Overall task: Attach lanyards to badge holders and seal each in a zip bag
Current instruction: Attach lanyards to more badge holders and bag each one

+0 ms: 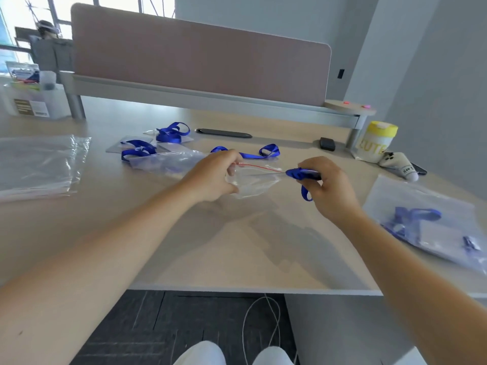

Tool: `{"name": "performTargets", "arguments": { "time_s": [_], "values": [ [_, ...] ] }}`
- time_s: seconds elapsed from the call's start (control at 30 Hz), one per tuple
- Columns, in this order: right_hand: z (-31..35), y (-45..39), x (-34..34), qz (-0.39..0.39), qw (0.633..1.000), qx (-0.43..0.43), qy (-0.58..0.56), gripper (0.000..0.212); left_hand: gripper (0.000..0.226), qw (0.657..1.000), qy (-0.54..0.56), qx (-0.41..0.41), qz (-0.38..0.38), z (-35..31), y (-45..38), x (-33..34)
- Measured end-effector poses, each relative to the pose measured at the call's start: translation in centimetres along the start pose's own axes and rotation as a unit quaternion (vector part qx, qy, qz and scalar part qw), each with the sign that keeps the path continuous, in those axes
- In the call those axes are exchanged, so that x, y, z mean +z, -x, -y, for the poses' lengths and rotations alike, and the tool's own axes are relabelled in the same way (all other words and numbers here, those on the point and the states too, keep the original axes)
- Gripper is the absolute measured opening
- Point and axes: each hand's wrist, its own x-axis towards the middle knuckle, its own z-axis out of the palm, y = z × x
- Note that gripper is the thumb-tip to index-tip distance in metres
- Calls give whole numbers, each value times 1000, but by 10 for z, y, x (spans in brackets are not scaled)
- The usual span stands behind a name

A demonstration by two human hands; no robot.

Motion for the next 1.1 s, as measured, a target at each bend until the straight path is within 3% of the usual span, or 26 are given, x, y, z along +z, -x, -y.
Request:
{"name": "performTargets", "arguments": {
  "time_s": [0.13, 0.27, 0.33, 0.47, 0.6, 0.8, 0.93, 1.1],
  "values": [
    [3, -7, 7, 39, 993, -50, 104, 20, 48, 1000, 3, 18, 12, -4, 1, 0],
    [8, -14, 19, 87, 985, -46, 141, 19, 48, 999, 27, 26, 27, -7, 6, -3],
    [9, -16, 24, 99, 986, -29, 133, 18, 52, 998, 38, 28, 30, -5, 9, -8],
    [13, -18, 28, 86, 994, 24, 65, 20, 61, 998, -52, 7, -28, 11, 12, -21],
    [21, -21, 25, 78, 996, 34, 30, 26, 58, 995, 41, -49, -79, 28, 12, -29],
    [24, -22, 26, -10, 1000, -19, 7, 21, 35, 957, 224, -90, -162, 36, 10, -31],
    [27, -26, 29, -55, 986, -125, 93, 16, 15, 970, 183, -60, -149, 29, 9, -30],
    [35, -27, 32, -67, 974, -187, 107, 19, 15, 980, 154, -22, -127, 19, 9, -26]
  ]
}}
